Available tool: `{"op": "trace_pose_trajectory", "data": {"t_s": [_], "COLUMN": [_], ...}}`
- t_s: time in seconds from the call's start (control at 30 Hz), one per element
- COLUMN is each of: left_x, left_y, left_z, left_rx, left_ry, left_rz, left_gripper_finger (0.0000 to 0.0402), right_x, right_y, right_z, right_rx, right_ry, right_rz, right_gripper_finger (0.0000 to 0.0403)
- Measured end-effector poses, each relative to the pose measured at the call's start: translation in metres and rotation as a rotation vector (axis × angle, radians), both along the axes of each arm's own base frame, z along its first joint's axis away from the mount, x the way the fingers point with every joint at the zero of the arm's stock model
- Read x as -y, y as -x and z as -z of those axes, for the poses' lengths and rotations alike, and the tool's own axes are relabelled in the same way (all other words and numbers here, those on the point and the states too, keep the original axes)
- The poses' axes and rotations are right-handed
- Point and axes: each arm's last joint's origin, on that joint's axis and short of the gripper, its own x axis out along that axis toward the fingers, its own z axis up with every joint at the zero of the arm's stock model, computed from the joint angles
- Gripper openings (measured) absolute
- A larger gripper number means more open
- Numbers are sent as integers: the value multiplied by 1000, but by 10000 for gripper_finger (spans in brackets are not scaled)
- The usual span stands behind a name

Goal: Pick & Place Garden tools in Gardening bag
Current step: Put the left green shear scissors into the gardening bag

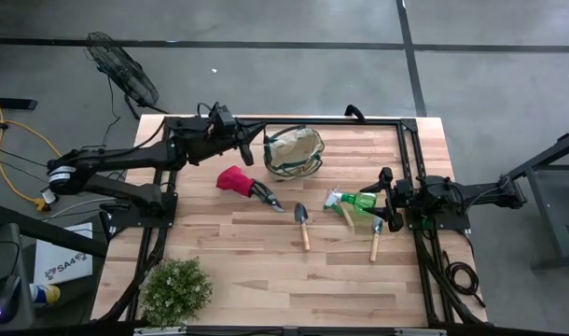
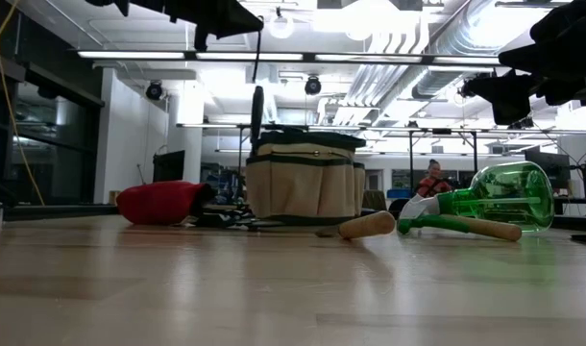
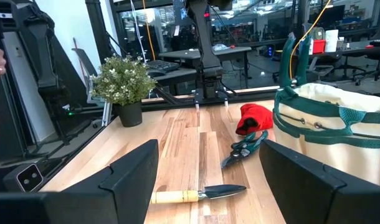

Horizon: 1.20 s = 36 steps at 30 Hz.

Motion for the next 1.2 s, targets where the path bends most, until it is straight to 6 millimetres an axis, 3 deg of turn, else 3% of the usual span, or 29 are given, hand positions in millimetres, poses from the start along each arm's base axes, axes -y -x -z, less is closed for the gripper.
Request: {"op": "trace_pose_trajectory", "data": {"t_s": [1.2], "left_x": [-2], "left_y": [-10], "left_z": [20], "left_rx": [-138], "left_ry": [42], "left_rz": [168], "left_gripper_finger": [0], "right_x": [0], "right_y": [0], "right_z": [0], "right_rx": [0], "right_ry": [0], "right_rz": [0], "right_gripper_finger": [271]}}
